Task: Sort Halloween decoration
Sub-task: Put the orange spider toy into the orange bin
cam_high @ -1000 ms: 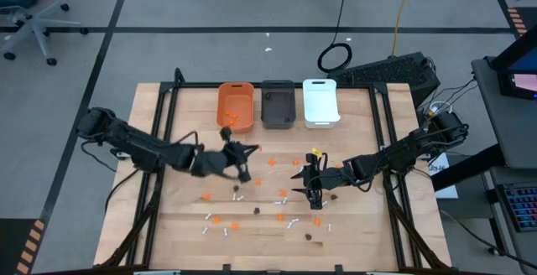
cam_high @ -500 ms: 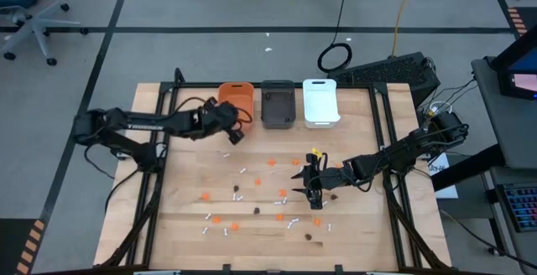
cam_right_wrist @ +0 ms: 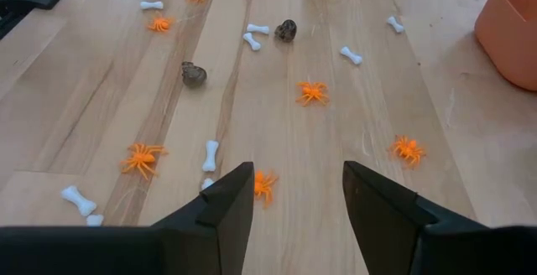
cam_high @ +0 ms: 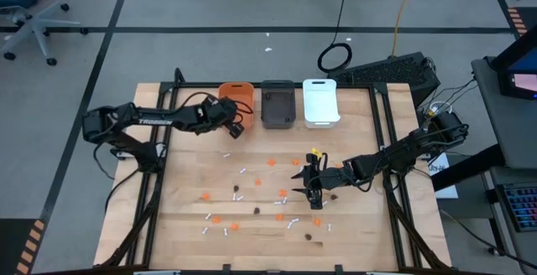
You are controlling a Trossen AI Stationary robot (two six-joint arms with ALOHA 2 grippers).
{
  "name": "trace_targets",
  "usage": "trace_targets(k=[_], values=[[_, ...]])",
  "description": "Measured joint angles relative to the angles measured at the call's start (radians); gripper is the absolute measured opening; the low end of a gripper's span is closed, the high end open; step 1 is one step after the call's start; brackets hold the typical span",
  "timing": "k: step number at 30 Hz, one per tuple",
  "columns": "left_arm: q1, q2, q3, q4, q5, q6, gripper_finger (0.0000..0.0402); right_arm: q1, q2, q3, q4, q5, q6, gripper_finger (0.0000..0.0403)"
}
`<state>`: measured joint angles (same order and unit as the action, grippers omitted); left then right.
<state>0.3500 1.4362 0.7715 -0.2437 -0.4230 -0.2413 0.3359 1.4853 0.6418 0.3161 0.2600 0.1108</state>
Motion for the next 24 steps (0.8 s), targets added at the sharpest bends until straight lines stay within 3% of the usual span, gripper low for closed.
trace_targets(k=[7, 10, 17, 21, 24], values=[[0.02, 0.015, 0.0, 0.0, 0.002, -0.071, 0.0009, 0.0, 0.0, 0.0, -0.026, 0.001, 0.011, 0.0169], [0.023, 0.007, 0.0, -0.002, 0.062, -0.094, 0.0036, 0.0, 0.0, 0.0, -0.058, 0.028, 0.026, 0.0169], [0.019, -0.017, 0.0, 0.0, 0.053, -0.093, 0.0116, 0.0, 0.0, 0.0, -0.08, 0.066, 0.036, 0.0169], [-0.046, -0.094, 0.0, -0.035, 0.1, -0.165, 0.0126, -0.005, -0.003, 0.0, -0.124, 0.217, 0.111, 0.0169], [-0.171, -0.165, 0.0, -0.038, 0.046, -0.203, 0.0124, -0.023, 0.002, 0.0, -0.172, 0.268, 0.137, 0.0169]])
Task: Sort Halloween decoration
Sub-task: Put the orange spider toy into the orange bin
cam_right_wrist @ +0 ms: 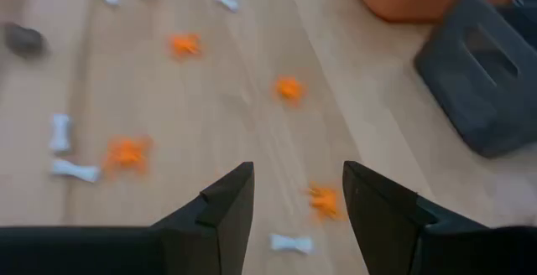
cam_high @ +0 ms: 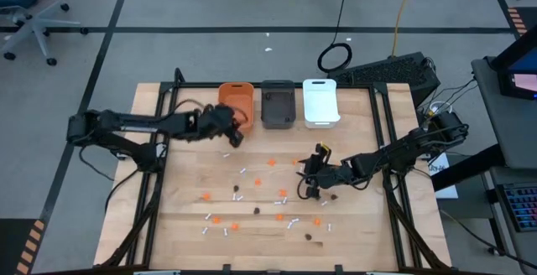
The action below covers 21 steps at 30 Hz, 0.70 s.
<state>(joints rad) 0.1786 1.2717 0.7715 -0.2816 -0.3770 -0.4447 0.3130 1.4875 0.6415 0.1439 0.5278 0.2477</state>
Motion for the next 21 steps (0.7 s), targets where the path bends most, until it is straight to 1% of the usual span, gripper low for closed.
trace_targets(k=[5, 10, 13, 15, 21], values=[[-0.211, -0.028, 0.0, 0.044, -0.208, 0.008, 0.0123, -0.039, 0.057, -0.003, 0.008, -0.014, -0.027, 0.0169], [-0.363, 0.009, 0.0, 0.066, -0.3, -0.041, 0.0123, -0.087, 0.105, -0.004, 0.025, -0.066, -0.026, 0.0169], [-0.423, 0.044, 0.0, 0.109, -0.365, -0.062, 0.0122, -0.109, 0.145, -0.004, 0.058, -0.105, -0.03, 0.0169], [-0.449, 0.066, 0.0, 0.124, -0.389, -0.066, 0.0122, -0.12, 0.181, -0.004, 0.092, -0.113, -0.037, 0.0169], [-0.483, 0.101, 0.0, 0.149, -0.402, -0.074, 0.0122, -0.13, 0.27, -0.002, 0.18, -0.084, -0.032, 0.0169]])
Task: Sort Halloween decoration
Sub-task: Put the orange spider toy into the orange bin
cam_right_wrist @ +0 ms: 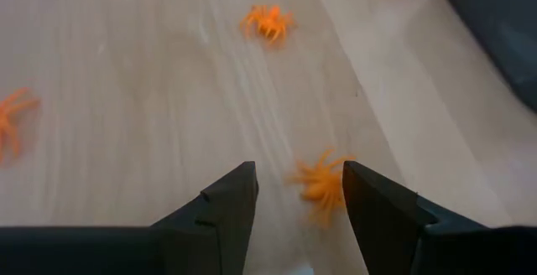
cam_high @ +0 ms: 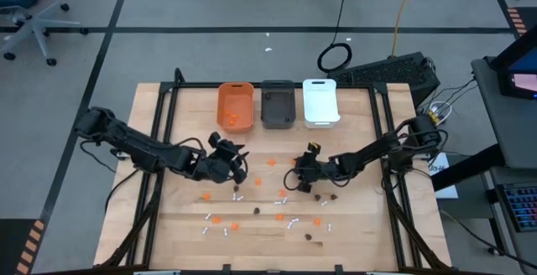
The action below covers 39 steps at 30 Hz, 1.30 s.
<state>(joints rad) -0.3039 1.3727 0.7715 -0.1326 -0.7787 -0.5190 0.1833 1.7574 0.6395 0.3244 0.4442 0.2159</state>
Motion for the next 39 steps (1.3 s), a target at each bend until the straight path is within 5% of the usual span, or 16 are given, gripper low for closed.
trace_targets(k=[12, 22, 39], values=[[-0.012, 0.002, 0.0, 0.003, -0.014, 0.0, 0.0122, -0.002, 0.025, 0.001, -0.014, 0.011, 0.028, 0.0162], [-0.013, 0.002, 0.0, 0.004, -0.014, -0.025, 0.0122, -0.001, 0.028, 0.0, -0.011, 0.016, -0.024, 0.0011], [-0.026, 0.002, 0.0, 0.035, 0.019, -0.016, 0.0122, 0.004, -0.146, -0.005, 0.077, -0.113, -0.099, 0.0002]])
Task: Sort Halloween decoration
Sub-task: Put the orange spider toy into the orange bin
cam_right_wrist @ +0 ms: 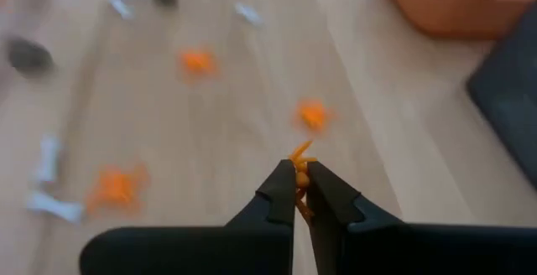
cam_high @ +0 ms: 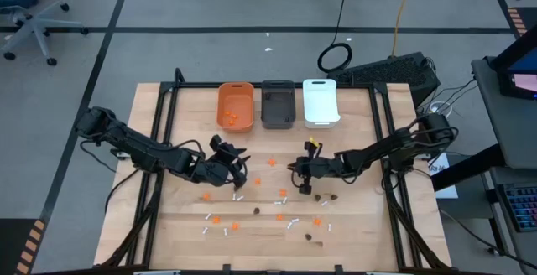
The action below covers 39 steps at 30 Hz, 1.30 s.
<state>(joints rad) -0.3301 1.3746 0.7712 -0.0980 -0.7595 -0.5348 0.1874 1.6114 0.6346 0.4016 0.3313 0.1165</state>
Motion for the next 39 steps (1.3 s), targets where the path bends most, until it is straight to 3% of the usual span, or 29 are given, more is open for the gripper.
trace_targets(k=[10, 19, 39], values=[[-0.013, 0.129, -0.001, 0.273, 0.112, 0.177, 0.0123, 0.011, 0.004, 0.002, 0.332, -0.175, -0.041, 0.0002], [-0.012, 0.256, 0.0, 0.575, 0.162, 0.323, 0.0128, 0.012, 0.004, 0.002, 0.386, -0.177, -0.062, 0.0002], [0.017, 0.293, 0.0, 0.652, 0.289, 0.394, 0.0123, 0.011, 0.003, 0.002, 0.387, -0.177, -0.095, 0.0002]])
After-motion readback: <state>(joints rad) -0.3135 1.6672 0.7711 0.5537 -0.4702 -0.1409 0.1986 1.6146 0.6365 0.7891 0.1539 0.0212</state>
